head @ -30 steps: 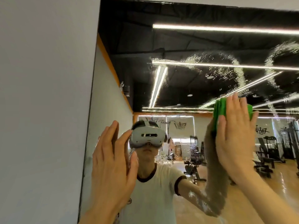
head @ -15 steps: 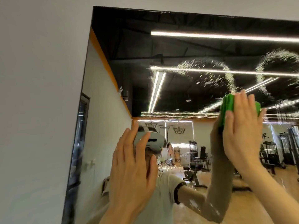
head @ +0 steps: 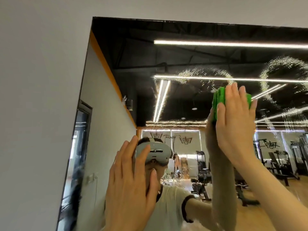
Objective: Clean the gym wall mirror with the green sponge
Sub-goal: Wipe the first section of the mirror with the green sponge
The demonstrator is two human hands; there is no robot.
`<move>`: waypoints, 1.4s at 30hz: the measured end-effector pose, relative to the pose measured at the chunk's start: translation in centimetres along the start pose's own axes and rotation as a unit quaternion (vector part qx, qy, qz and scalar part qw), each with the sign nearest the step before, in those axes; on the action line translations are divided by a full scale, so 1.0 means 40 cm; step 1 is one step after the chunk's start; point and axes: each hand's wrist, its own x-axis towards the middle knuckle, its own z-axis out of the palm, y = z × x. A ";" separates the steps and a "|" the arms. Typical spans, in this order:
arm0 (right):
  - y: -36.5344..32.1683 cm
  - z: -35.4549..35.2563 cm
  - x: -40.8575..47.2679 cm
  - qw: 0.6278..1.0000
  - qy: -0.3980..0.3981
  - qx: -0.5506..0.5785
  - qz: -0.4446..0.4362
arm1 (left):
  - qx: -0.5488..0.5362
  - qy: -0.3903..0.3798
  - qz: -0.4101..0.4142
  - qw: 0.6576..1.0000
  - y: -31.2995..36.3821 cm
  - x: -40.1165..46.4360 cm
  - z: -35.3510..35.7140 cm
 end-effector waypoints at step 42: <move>-0.081 0.012 0.154 0.971 -0.049 0.027 -0.231 | -0.058 0.074 -0.002 0.996 0.049 0.250 0.058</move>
